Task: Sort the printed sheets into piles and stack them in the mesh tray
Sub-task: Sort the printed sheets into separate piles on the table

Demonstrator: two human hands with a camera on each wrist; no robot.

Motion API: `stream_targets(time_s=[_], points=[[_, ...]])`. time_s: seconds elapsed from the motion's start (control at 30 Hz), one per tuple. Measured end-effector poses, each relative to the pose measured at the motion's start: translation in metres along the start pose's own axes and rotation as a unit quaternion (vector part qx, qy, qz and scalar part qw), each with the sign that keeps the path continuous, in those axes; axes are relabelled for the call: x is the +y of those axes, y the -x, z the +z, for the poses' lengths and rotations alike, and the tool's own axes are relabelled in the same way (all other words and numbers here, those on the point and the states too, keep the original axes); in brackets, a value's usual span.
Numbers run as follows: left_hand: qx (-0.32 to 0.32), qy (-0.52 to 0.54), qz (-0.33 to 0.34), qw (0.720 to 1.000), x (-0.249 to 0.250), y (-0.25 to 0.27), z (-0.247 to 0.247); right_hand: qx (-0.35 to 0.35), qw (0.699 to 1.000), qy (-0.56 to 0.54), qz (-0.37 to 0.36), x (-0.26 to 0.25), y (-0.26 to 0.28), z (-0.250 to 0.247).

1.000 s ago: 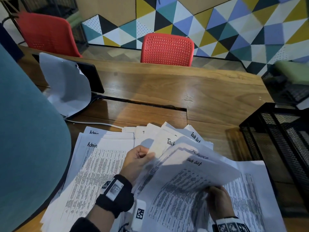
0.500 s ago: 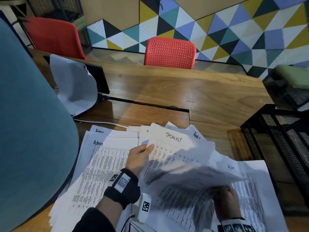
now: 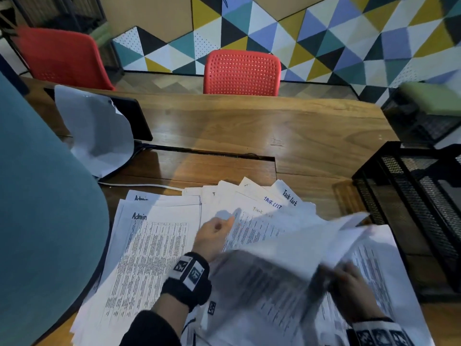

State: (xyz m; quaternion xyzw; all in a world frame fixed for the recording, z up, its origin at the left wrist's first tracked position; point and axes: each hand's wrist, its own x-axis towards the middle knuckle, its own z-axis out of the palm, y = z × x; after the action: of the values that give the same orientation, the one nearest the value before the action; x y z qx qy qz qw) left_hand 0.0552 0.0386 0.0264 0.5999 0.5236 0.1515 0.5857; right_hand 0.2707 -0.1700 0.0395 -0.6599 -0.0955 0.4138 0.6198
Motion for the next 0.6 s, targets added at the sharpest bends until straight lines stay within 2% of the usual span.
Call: stream_targets(time_s=[0.03, 0.1, 0.2, 0.27, 0.33, 0.4, 0.47, 0.53, 0.6], points=[[0.034, -0.084, -0.014, 0.996, -0.005, -0.006, 0.001, 0.013, 1.000, 0.003, -0.025, -0.012, 0.001, -0.010], [0.042, -0.225, -0.042, 0.973, -0.019, -0.014, 0.007, 0.071, 0.995, 0.020, -0.071, -0.031, -0.002, -0.040], [0.059, -0.301, -0.048, 0.951, -0.029, -0.018, 0.023, 0.179, 0.970, 0.101, -0.130, -0.053, -0.010, -0.094], [0.070, -0.283, -0.061, 0.954, -0.031, -0.018, 0.030, 0.210, 0.944, 0.219, -0.126, -0.058, -0.021, -0.122], [0.072, -0.277, -0.067, 0.956, -0.030, -0.016, 0.033, 0.209, 0.911, 0.344, -0.095, -0.053, -0.033, -0.138], [0.062, -0.279, -0.039, 0.958, -0.027, -0.010, 0.034, 0.212, 0.868, 0.446, -0.059, -0.043, -0.041, -0.141], [0.055, -0.235, -0.017, 0.970, -0.020, -0.002, 0.035, 0.231, 0.822, 0.520, -0.027, -0.037, -0.049, -0.132], [0.047, -0.165, -0.005, 0.985, -0.015, 0.007, 0.032, 0.252, 0.808, 0.532, 0.002, -0.034, -0.054, -0.122], [0.025, -0.064, 0.019, 0.997, -0.013, 0.018, 0.026, 0.256, 0.810, 0.527, -0.022, -0.035, -0.054, -0.111]])
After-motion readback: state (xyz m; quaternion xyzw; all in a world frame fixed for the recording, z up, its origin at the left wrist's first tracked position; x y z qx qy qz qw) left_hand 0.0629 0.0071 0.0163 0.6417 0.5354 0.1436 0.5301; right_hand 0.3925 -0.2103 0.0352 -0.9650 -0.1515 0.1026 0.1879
